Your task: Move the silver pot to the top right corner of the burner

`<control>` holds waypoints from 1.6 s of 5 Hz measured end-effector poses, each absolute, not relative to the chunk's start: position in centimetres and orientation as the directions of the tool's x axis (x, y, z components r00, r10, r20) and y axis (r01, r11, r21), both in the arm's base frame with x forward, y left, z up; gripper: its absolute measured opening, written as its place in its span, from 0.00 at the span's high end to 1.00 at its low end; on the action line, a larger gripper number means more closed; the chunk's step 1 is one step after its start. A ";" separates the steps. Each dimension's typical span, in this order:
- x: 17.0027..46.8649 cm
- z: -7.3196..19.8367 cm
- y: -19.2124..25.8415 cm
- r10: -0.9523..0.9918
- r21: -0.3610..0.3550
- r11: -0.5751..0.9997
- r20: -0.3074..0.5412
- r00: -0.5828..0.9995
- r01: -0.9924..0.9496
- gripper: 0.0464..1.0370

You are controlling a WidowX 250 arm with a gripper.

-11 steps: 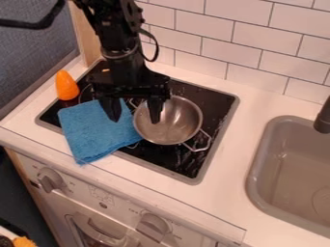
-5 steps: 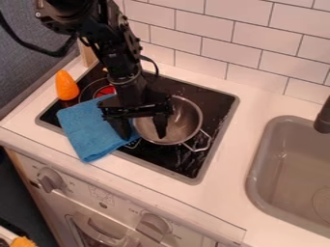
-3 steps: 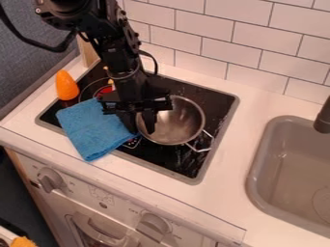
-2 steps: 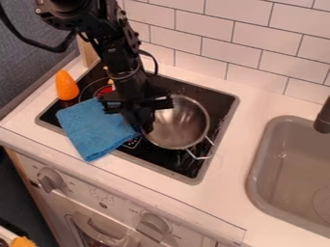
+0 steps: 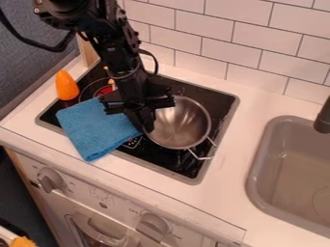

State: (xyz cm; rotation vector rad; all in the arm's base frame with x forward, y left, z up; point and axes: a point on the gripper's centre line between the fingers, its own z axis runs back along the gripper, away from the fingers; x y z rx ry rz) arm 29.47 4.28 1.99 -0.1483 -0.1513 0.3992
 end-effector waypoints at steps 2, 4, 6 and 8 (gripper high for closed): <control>29.0 2.6 4.0 0.378 -0.205 0.914 0.120 0.918 -0.349 0.97; 32.6 6.0 4.0 0.379 -0.274 0.908 0.211 0.901 -0.317 0.98; 37.9 7.3 3.3 0.401 -0.402 0.870 0.241 0.884 -0.285 0.98; 39.0 3.5 2.3 0.474 -0.528 0.785 0.175 0.863 -0.324 0.98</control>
